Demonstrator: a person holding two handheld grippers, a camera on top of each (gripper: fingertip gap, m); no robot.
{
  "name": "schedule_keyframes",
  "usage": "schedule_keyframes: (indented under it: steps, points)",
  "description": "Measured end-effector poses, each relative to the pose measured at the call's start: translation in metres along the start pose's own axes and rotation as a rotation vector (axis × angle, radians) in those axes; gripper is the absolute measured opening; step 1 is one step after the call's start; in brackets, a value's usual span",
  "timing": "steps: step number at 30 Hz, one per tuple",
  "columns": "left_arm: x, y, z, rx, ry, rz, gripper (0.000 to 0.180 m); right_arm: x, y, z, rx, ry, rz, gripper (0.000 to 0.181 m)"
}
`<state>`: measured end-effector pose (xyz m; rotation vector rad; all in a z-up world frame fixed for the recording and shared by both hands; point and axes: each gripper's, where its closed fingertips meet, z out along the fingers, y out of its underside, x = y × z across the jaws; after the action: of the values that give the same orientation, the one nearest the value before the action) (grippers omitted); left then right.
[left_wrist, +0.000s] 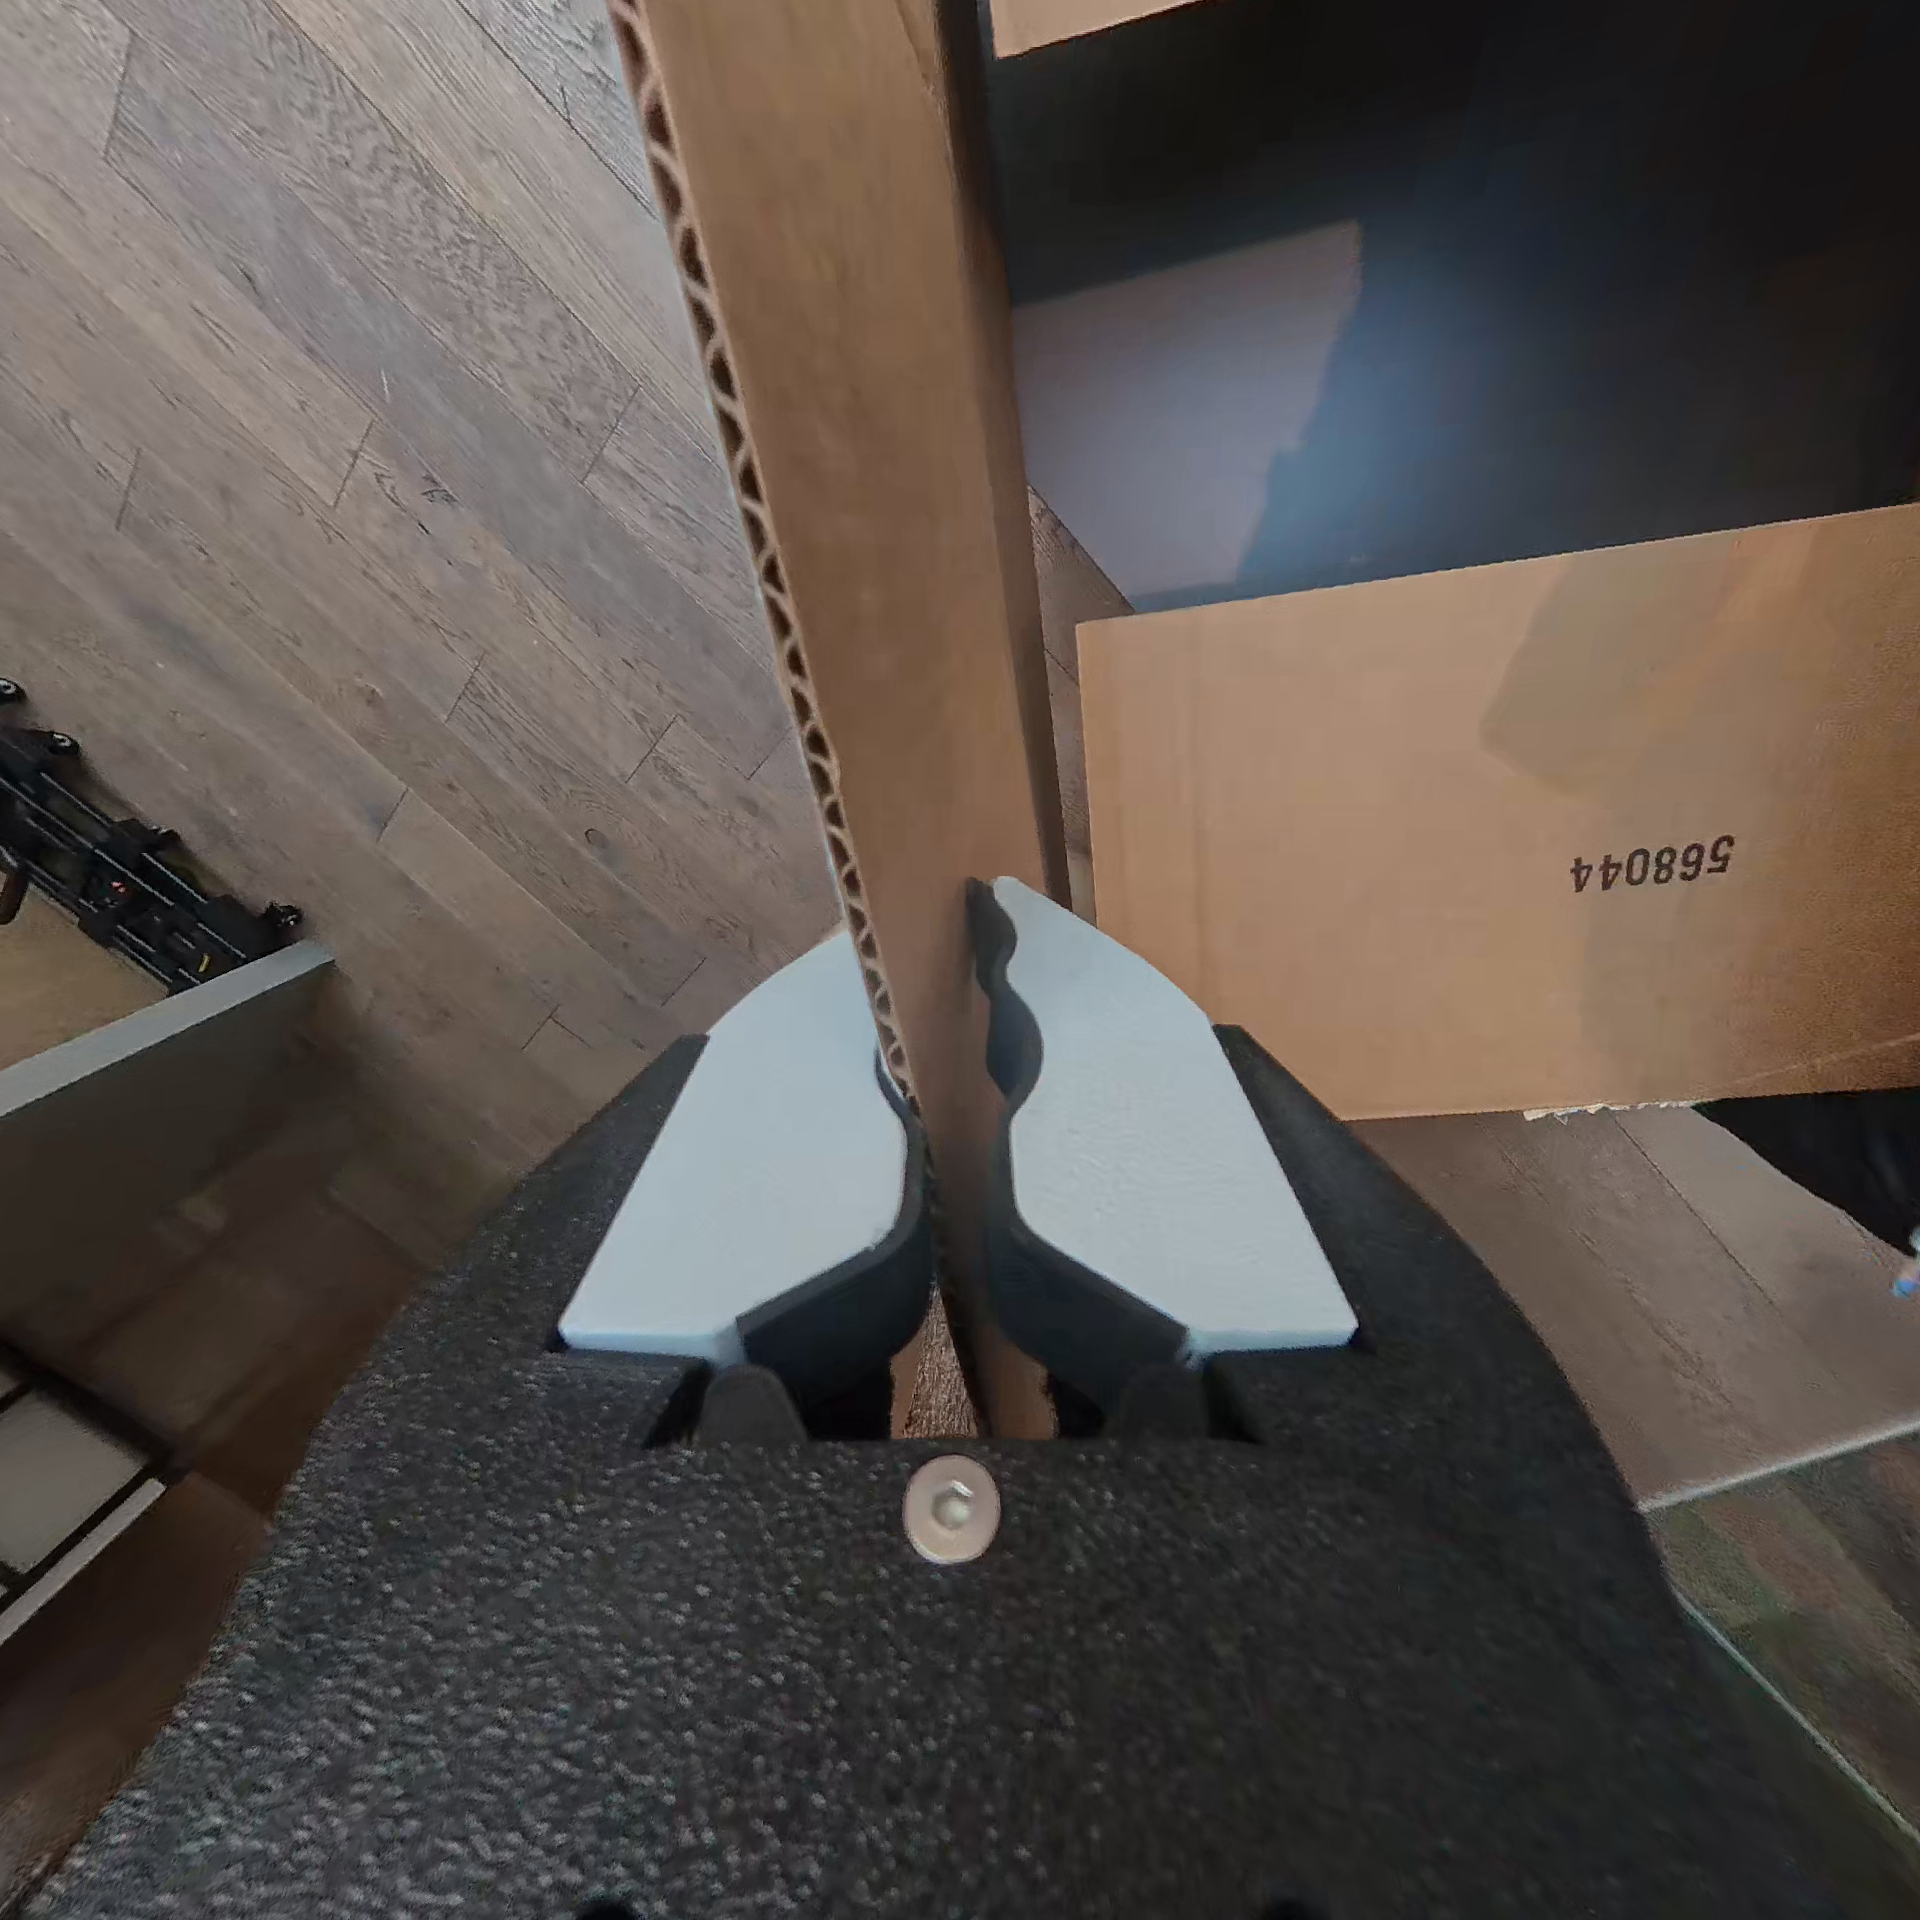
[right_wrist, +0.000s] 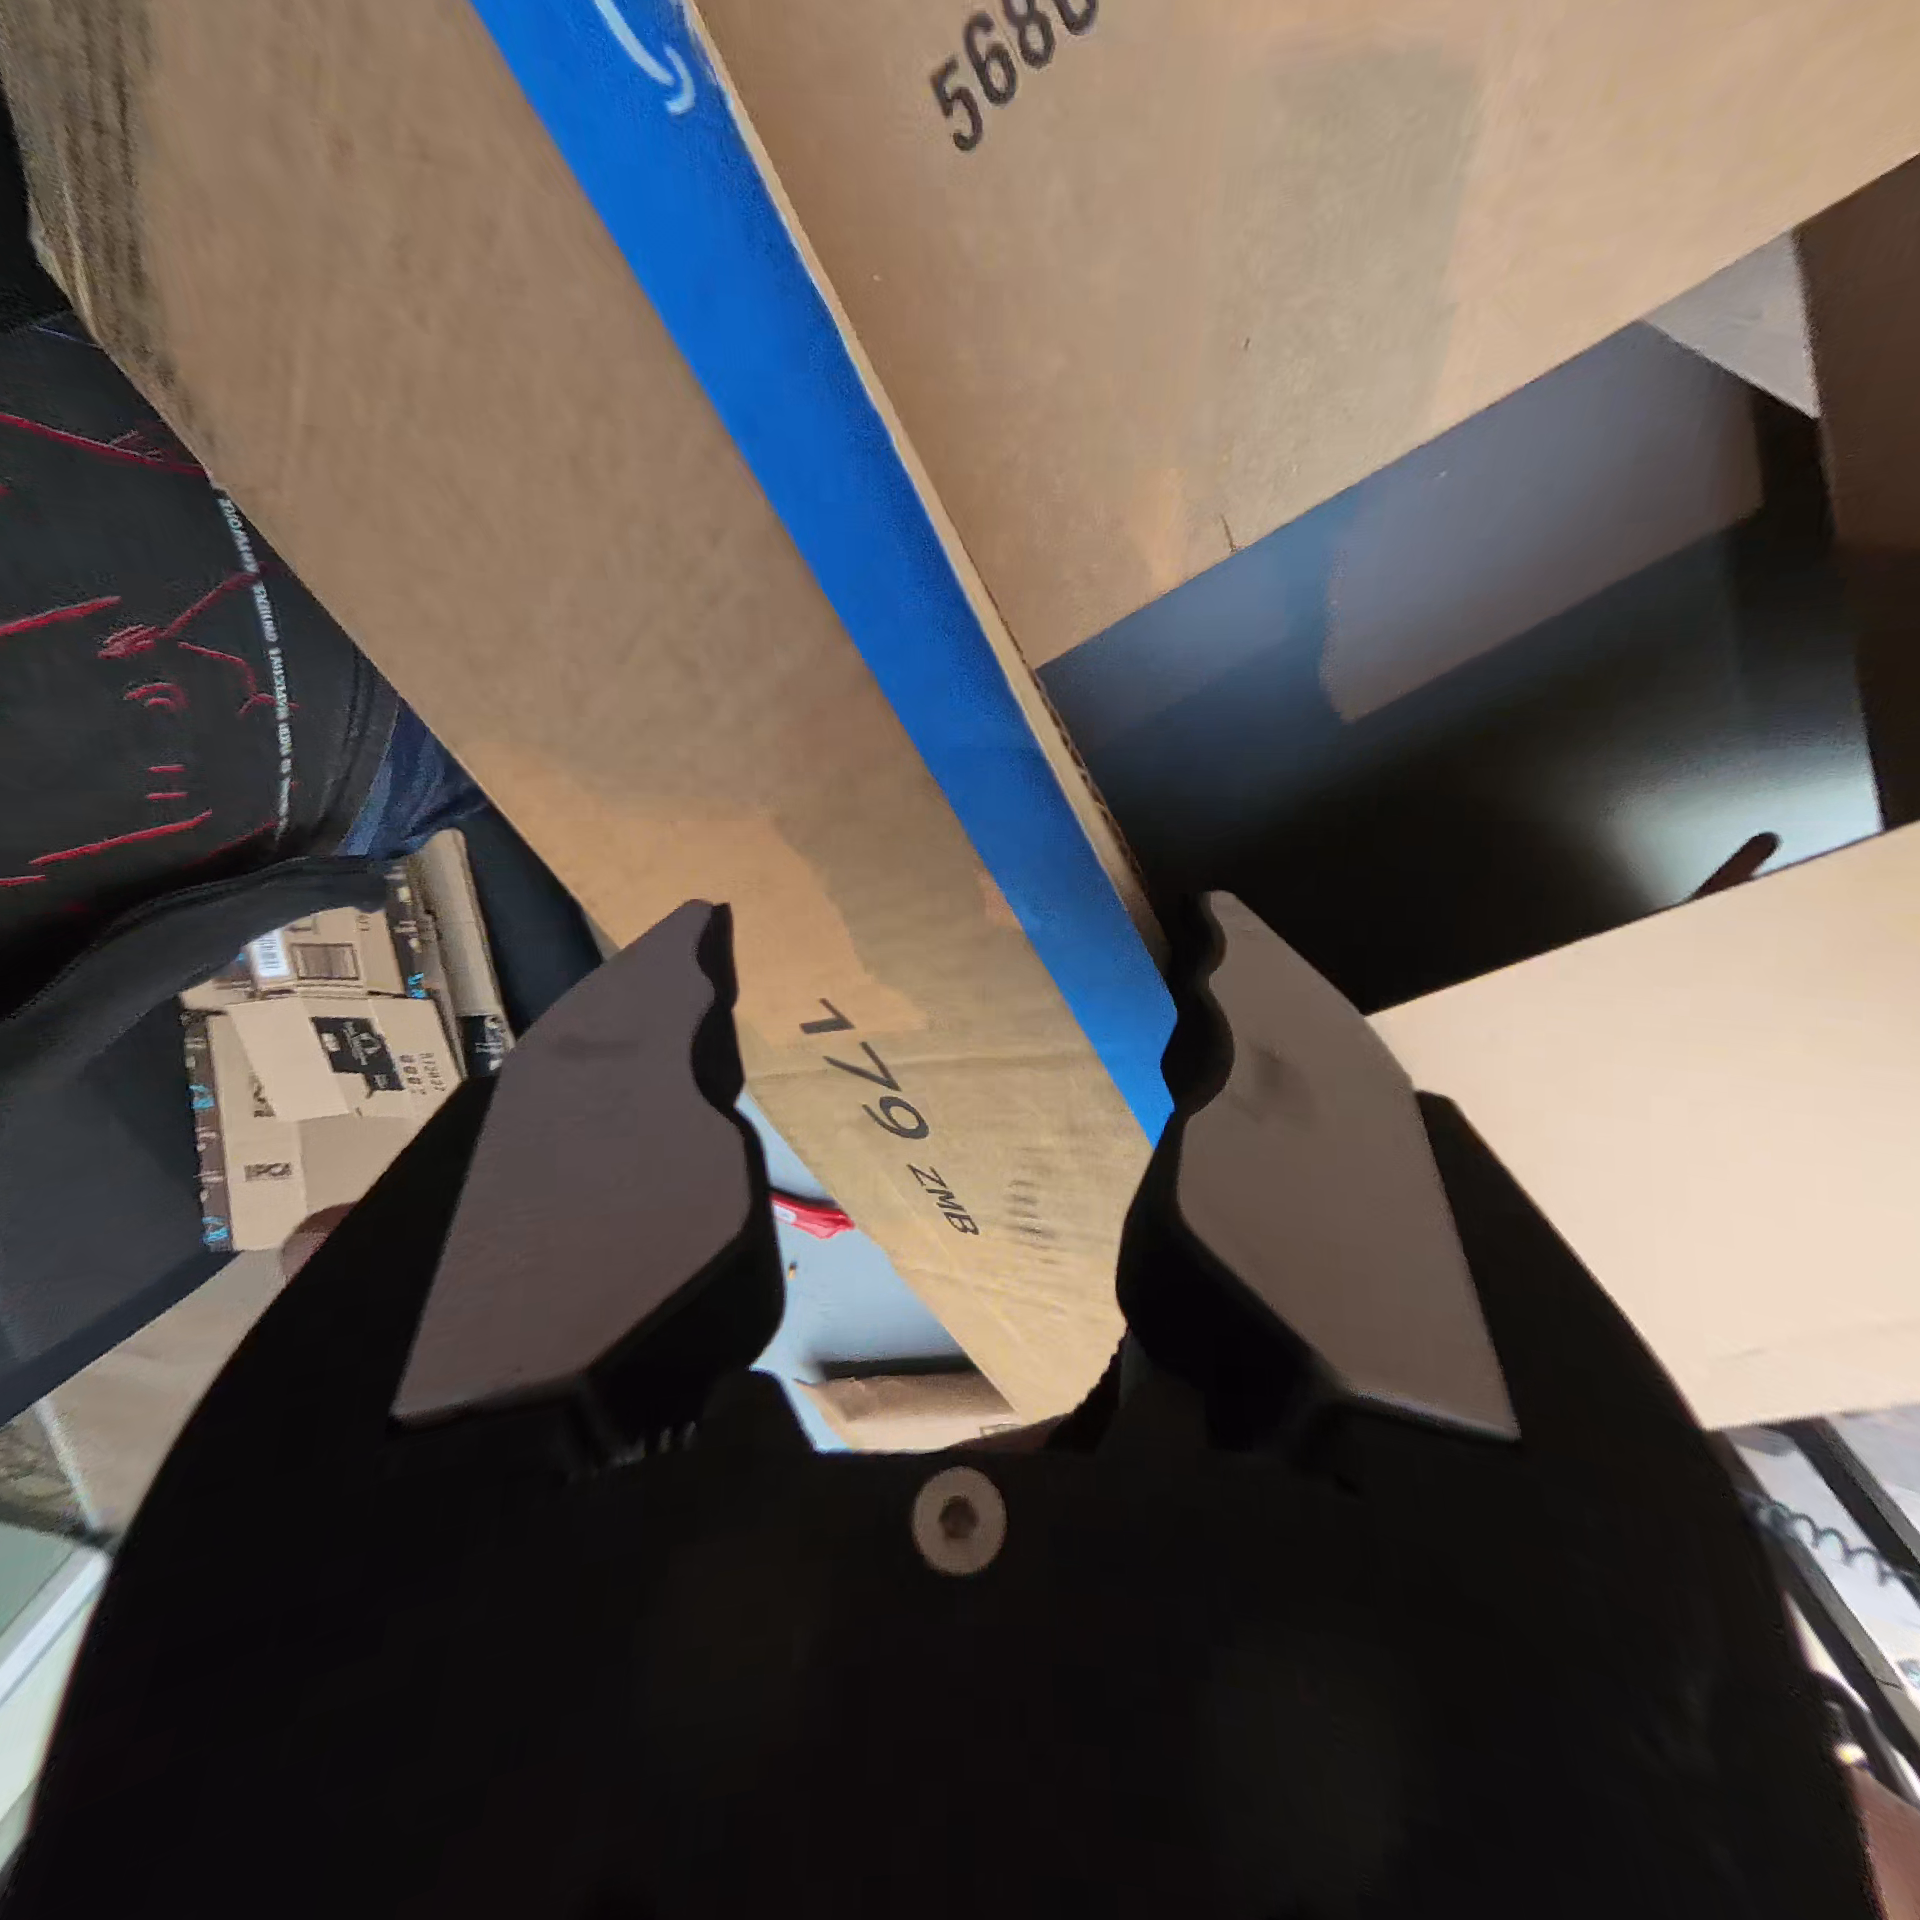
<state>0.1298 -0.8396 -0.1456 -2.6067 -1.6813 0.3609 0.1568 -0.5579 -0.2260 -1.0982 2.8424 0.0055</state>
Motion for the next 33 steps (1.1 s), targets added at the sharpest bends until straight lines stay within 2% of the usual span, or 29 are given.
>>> schedule_keyframes:
  steps: [8, 11, 13, 14, 18, 22, 28, 33]
  points:
    - [-0.002, -0.018, 0.015, 0.003, 0.009, -0.01, 0.008, -0.031, 0.008, -0.018, -0.039, 0.329, -0.005, 0.089]
    - [0.005, -0.023, 0.015, -0.004, 0.015, 0.002, 0.008, -0.029, 0.014, -0.014, -0.048, 0.392, 0.02, 0.085]
    - [0.01, -0.023, 0.011, -0.011, 0.012, 0.002, 0.007, -0.03, 0.016, -0.019, -0.035, 0.411, 0.038, 0.078]
    - [0.011, -0.021, 0.007, -0.018, 0.009, -0.002, 0.006, -0.036, 0.019, -0.022, -0.037, 0.391, 0.041, 0.041]
    - [0.008, -0.015, -0.022, 0.011, -0.057, -0.004, 0.004, -0.05, 0.034, -0.037, -0.032, 0.398, 0.037, 0.036]
    - [0.01, -0.021, -0.067, 0.038, -0.093, 0.002, 0.004, -0.042, 0.038, -0.046, 0.008, 0.443, 0.054, 0.051]
    - [0.015, -0.022, -0.119, 0.028, -0.155, 0.028, 0.004, -0.014, 0.012, -0.057, 0.093, 0.504, 0.037, 0.088]
    - [0.028, -0.04, -0.159, 0.04, -0.2, 0.066, 0.005, 0.009, -0.032, -0.076, 0.161, 0.455, -0.04, 0.101]
